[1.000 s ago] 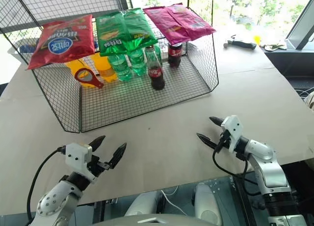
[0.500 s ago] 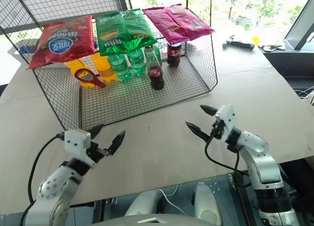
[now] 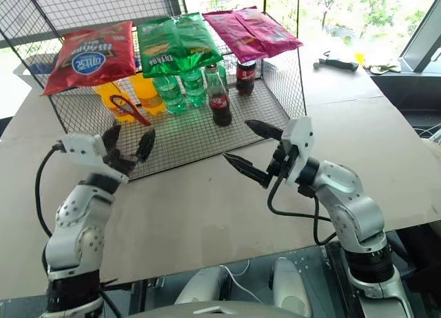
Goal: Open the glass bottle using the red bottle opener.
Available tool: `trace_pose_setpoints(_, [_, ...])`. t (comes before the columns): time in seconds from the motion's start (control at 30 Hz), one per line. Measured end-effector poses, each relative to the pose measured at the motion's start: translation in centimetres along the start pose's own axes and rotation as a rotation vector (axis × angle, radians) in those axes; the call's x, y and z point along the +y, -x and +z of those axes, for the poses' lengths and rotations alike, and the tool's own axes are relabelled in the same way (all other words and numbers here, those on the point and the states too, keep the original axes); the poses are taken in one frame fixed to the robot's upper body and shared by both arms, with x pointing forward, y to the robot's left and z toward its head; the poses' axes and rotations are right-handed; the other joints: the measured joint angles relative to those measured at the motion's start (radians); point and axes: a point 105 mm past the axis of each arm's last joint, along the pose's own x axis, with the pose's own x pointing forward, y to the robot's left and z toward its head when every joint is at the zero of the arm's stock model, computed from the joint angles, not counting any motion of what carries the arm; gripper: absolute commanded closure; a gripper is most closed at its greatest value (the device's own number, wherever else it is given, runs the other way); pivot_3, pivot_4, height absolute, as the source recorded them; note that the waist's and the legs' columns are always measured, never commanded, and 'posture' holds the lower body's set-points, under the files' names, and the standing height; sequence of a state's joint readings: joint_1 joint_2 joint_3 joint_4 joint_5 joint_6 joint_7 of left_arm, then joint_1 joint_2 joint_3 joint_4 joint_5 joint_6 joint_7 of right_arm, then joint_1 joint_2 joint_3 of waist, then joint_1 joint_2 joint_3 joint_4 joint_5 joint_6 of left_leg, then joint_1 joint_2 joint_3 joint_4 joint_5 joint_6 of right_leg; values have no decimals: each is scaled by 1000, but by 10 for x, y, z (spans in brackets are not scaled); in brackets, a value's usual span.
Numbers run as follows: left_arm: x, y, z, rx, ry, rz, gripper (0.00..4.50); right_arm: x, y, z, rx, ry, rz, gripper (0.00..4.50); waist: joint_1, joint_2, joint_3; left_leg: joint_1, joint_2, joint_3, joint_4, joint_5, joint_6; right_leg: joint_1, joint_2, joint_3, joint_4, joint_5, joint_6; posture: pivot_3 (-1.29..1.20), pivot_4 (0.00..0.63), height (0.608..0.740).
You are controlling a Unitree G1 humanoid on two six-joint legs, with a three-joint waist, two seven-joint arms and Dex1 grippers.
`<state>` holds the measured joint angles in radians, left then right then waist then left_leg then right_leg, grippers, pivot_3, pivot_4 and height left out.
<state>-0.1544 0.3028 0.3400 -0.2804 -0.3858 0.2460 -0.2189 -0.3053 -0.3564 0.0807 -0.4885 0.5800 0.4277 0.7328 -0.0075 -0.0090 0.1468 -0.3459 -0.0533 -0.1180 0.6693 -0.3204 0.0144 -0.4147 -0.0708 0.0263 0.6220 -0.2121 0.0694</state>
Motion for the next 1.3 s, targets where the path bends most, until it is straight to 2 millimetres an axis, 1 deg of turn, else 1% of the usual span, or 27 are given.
trace_pose_setpoints(0.07, [5,-6,3,-20,-8,39,0,1,0,1,-1,1,3,50,-1,0,0,0,0,0,0,0,0,0,0,0,0,0,0,0,150,740])
trace_pose_setpoints(0.2, [11,-15,-5,-7,-7,83,0,0,-1,1,0,0,-1,50,-2,0,0,0,-1,0,0,0,0,0,0,0,0,0,0,0,150,740])
trace_pose_setpoints(0.3, [13,-23,-6,-14,-12,98,0,0,-1,1,1,1,-1,50,0,-1,0,0,-2,0,0,0,0,0,0,0,1,0,0,0,150,740])
trace_pose_setpoints(0.43, [12,-30,-9,-18,-21,96,0,0,-1,0,3,3,-6,50,-2,-1,0,0,-2,0,0,0,0,0,0,0,1,0,0,0,150,740])
trace_pose_setpoints(0.57, [7,-34,-22,14,-22,67,0,1,-3,-2,10,5,-6,50,-3,-1,0,-1,-2,0,0,0,0,-1,0,0,1,0,0,0,150,740])
trace_pose_setpoints(0.6, [8,-36,-24,20,-17,68,568,1,-3,-2,13,7,-6,0,-2,-1,0,-1,-2,0,0,0,0,-1,0,0,1,0,0,0,150,740])
trace_pose_setpoints(0.63, [8,-38,-25,17,-15,69,876,1,-3,-2,15,8,-6,0,-2,-1,0,-1,-2,-1,0,0,0,-1,0,0,1,0,0,0,150,740])
trace_pose_setpoints(0.7, [7,-40,-22,2,-15,64,1679,1,-3,-3,17,11,-9,0,-3,-1,0,-1,-2,0,0,0,0,-1,-1,0,1,0,0,0,150,740])
trace_pose_setpoints(0.73, [7,-40,-20,-9,-17,61,2203,1,-3,-3,17,12,-11,0,-3,-1,0,-1,-2,0,0,0,0,-1,-1,0,1,0,0,0,150,740])
trace_pose_setpoints(0.87, [8,-40,-21,-16,-16,61,4031,0,-3,-3,20,16,-14,0,-3,-1,0,-1,-2,-1,0,0,0,-1,-1,0,1,0,0,0,150,740])
trace_pose_setpoints(0.9, [8,-40,-20,-20,-15,62,4388,0,-3,-3,19,16,-14,0,-3,-1,0,-1,-2,-1,0,0,0,-1,-1,0,1,0,0,0,150,740])
trace_pose_setpoints(0.93, [8,-40,-19,-29,-11,65,4457,0,-3,-3,19,17,-14,0,-2,-1,0,-1,-2,-1,0,0,0,-1,-1,0,1,0,0,0,150,740])
trace_pose_setpoints(1.23, [6,-35,-17,-51,17,60,4457,0,-2,-3,23,24,-15,0,-2,-1,0,-1,-2,-1,1,0,0,-1,-1,0,1,0,0,0,150,740])
trace_pose_setpoints(1.3, [7,-32,-16,-56,-13,69,4457,-1,-2,-4,26,27,-16,0,-2,-1,0,-1,-2,-1,1,0,0,-1,-1,0,1,0,0,0,150,740])
